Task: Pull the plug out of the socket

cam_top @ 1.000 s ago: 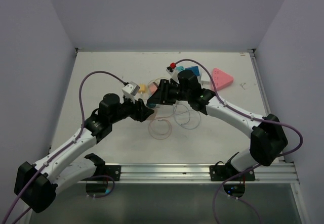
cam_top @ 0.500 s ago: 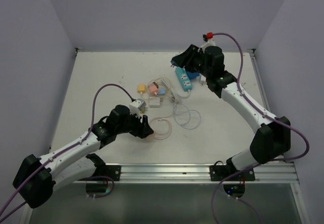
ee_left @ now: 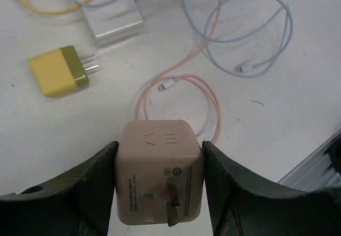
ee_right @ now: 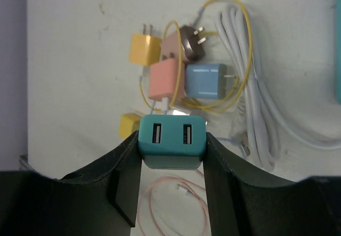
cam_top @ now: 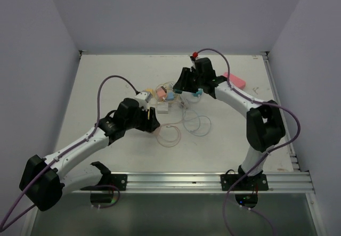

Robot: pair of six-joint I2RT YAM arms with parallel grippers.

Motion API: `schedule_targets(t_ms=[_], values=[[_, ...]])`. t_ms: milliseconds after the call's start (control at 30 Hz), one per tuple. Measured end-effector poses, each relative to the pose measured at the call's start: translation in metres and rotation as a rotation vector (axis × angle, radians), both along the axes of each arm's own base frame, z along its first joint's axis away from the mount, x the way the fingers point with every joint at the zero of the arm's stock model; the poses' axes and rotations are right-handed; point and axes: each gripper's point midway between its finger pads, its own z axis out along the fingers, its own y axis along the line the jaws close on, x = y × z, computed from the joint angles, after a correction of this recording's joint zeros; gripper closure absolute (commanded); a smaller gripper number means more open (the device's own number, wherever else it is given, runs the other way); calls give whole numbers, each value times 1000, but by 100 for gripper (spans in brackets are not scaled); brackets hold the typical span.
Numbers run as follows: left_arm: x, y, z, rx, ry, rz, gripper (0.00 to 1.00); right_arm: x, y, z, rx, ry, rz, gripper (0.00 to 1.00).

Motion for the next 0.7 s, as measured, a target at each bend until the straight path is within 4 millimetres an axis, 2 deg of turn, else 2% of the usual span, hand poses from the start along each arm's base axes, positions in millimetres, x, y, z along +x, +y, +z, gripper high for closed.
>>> schedule_targets(t_ms=[67, 167, 267, 300, 367, 400, 500, 600, 700], values=[[12, 8, 0, 14, 2, 47, 100, -11, 4, -31, -46, 73, 23, 93], [26, 27, -4, 36, 15, 125, 100, -20, 14, -60, -87, 124, 58, 83], [35, 52, -9, 73, 32, 214, 100, -25, 21, -78, -107, 153, 73, 65], [37, 58, -10, 85, 37, 235, 100, -25, 22, -84, -113, 160, 74, 52], [39, 68, -12, 113, 41, 268, 100, -22, 22, -93, -127, 172, 63, 39], [39, 73, -14, 124, 45, 282, 100, -21, 21, -96, -133, 176, 55, 28], [39, 85, -17, 154, 58, 320, 100, -16, 19, -96, -144, 166, 36, 11], [40, 98, -19, 177, 66, 364, 100, -10, 20, -87, -146, 135, 35, 1], [42, 110, -22, 199, 76, 401, 100, -9, 15, -74, -160, 100, 33, 1]])
